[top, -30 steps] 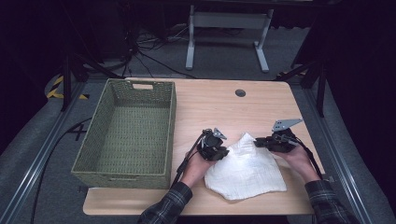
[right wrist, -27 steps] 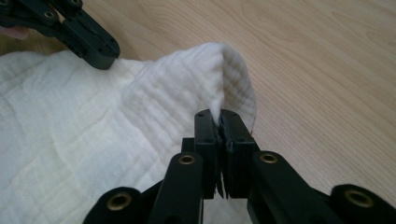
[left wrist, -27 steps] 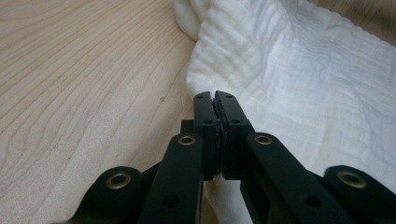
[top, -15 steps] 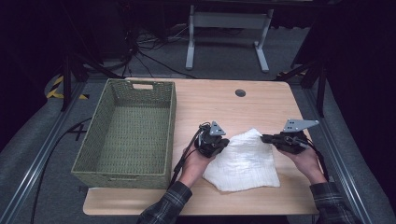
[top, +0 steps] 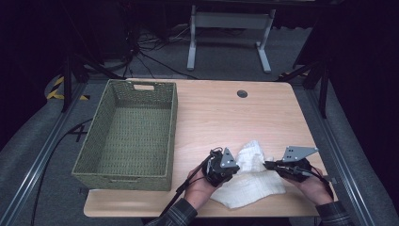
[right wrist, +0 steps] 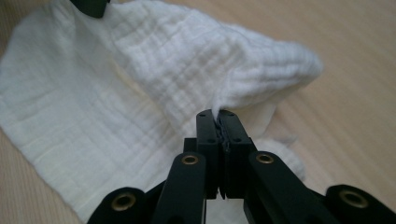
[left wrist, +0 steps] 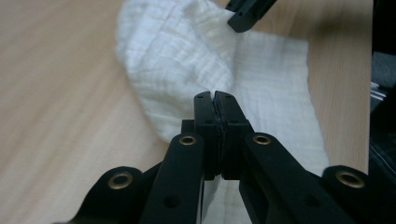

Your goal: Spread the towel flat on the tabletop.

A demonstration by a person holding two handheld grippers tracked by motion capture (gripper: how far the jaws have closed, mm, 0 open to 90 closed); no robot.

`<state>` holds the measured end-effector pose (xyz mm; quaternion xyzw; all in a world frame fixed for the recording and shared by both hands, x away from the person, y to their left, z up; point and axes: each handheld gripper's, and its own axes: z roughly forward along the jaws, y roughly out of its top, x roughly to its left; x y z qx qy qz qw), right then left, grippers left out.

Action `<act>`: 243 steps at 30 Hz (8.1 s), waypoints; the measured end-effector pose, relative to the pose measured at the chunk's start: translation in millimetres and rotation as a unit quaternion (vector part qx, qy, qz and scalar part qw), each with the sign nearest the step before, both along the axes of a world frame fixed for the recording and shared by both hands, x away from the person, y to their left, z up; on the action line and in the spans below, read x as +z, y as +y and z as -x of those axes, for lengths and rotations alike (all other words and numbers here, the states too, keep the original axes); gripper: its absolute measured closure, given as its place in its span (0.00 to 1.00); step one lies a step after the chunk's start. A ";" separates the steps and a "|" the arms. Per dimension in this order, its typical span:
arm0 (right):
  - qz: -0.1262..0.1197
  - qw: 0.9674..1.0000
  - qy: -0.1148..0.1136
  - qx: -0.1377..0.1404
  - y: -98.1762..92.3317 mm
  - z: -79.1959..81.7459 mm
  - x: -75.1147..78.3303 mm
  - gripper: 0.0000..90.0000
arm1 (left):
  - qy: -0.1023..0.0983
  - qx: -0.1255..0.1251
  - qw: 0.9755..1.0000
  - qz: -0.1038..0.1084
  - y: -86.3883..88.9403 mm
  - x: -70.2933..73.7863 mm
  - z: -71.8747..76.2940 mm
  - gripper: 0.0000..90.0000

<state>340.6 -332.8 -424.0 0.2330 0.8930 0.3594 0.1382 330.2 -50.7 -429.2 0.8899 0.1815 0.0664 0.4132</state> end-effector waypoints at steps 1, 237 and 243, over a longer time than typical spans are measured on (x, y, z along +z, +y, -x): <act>0.017 1.000 0.019 -0.002 -0.2 -0.1 -9.1 0.98 | 0.005 -0.008 1.000 -0.006 -2.9 -3.8 0.5 0.98; -0.018 1.000 0.011 -0.009 43.7 -78.6 -13.2 0.99 | 0.040 -0.026 0.998 -0.035 13.1 -4.3 -42.6 0.96; -0.057 0.994 -0.038 -0.088 -5.8 -80.3 11.9 0.99 | 0.022 0.012 0.999 -0.027 19.9 -4.6 -45.4 0.67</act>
